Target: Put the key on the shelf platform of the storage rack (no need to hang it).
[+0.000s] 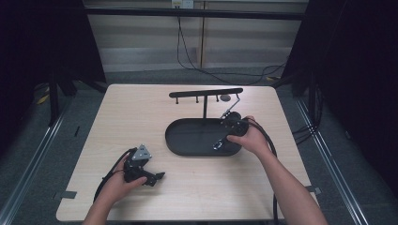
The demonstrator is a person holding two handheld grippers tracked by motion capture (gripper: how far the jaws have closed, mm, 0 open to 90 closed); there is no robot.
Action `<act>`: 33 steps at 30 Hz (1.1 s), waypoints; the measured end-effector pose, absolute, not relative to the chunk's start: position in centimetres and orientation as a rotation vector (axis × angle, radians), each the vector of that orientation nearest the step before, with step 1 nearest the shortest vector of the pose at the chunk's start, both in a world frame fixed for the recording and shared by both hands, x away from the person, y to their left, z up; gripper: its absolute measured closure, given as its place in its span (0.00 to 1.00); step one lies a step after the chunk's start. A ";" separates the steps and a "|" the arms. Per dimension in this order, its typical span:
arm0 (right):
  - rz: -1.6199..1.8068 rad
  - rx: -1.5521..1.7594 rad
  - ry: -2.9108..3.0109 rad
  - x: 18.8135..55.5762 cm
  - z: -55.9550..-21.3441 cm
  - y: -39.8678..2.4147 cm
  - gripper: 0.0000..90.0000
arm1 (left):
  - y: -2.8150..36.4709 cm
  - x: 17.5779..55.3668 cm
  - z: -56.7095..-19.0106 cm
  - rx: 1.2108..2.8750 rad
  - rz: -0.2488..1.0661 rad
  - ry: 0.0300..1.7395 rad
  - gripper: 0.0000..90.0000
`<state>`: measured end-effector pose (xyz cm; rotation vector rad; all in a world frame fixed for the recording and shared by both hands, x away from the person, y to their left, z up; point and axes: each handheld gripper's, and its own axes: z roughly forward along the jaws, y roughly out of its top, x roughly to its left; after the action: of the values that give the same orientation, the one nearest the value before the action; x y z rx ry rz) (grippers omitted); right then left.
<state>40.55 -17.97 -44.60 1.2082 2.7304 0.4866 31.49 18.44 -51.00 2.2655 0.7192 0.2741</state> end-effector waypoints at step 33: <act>0.543 1.174 2.767 38.3 -42.3 -18.6 0.38 | 18.4 31.5 -51.0 2.266 0.276 0.720 0.03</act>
<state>38.28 -18.65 -42.33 1.1738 2.7666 0.5427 31.49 18.44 -51.00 2.2657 0.7196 0.2764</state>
